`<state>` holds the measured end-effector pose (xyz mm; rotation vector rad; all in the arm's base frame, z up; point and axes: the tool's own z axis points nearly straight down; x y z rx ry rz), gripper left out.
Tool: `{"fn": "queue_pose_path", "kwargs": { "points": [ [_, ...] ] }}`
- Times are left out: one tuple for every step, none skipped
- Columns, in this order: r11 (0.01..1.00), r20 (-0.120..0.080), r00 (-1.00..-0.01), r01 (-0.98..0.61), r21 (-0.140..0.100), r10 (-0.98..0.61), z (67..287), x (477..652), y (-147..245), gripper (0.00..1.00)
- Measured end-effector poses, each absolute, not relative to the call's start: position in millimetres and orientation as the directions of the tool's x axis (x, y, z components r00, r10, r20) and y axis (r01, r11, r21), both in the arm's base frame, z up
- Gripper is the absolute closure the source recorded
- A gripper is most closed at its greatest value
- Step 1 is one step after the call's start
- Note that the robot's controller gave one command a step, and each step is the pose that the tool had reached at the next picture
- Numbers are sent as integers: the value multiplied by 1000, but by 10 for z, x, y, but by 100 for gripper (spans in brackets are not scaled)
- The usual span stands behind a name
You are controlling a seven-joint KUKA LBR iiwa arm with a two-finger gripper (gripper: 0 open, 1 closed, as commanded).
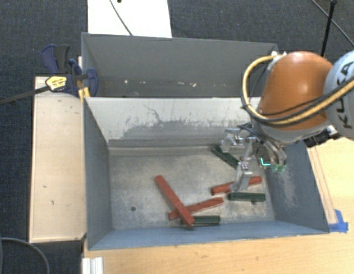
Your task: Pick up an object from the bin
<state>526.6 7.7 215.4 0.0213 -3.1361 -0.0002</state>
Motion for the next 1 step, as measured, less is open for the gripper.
{"fn": "queue_pose_path", "kwargs": {
  "points": [
    [977,0,-977,-213,1,-213,687,5441,-756,0]
  ]
}}
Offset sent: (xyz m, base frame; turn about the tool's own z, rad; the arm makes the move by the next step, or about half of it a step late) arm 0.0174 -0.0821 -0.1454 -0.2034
